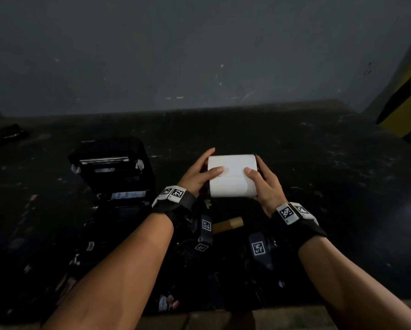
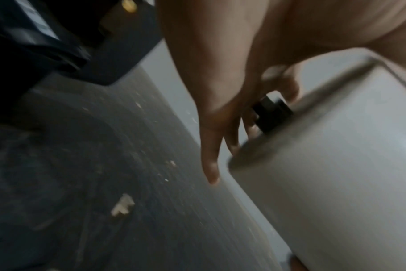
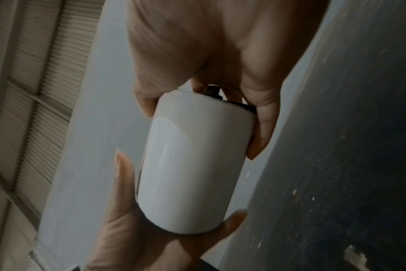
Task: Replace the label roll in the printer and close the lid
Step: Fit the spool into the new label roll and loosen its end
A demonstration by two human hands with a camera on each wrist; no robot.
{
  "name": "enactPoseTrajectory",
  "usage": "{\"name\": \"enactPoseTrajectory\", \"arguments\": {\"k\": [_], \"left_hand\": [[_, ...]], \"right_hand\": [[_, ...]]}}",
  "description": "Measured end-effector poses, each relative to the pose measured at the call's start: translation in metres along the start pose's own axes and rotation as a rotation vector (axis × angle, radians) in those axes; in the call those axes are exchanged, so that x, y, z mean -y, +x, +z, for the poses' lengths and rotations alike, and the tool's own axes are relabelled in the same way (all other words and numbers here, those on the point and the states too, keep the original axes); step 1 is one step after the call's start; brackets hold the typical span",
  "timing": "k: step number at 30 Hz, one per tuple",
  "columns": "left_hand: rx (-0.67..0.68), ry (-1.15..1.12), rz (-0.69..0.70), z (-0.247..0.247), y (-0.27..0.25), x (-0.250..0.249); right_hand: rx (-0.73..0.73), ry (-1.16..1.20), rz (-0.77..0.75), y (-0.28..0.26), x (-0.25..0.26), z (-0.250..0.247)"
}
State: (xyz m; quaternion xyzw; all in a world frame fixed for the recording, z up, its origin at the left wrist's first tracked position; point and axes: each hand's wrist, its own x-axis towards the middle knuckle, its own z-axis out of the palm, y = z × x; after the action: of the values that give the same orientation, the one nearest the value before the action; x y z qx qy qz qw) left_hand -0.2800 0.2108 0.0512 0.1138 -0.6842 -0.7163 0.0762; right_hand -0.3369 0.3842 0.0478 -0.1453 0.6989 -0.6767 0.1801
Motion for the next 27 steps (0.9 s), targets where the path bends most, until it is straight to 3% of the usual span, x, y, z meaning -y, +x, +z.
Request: {"name": "enactPoseTrajectory", "arguments": {"k": [4, 8, 15, 19, 27], "left_hand": [[-0.125, -0.006, -0.099, -0.021, -0.010, 0.019], [-0.284, 0.390, -0.107, -0.038, -0.027, 0.058], [-0.050, 0.976, -0.249, -0.040, -0.057, 0.122], [0.002, 1.075, -0.345, -0.035, -0.057, 0.137], [-0.038, 1.160, -0.391, -0.030, -0.056, 0.142]], "right_hand": [[-0.035, 0.084, 0.044, 0.002, -0.008, 0.000], [-0.050, 0.114, 0.074, 0.001, -0.021, -0.004], [-0.108, 0.158, 0.177, -0.005, -0.044, -0.003], [-0.119, 0.154, 0.187, -0.012, -0.054, -0.004], [-0.143, 0.173, 0.235, -0.021, -0.062, -0.008]]}}
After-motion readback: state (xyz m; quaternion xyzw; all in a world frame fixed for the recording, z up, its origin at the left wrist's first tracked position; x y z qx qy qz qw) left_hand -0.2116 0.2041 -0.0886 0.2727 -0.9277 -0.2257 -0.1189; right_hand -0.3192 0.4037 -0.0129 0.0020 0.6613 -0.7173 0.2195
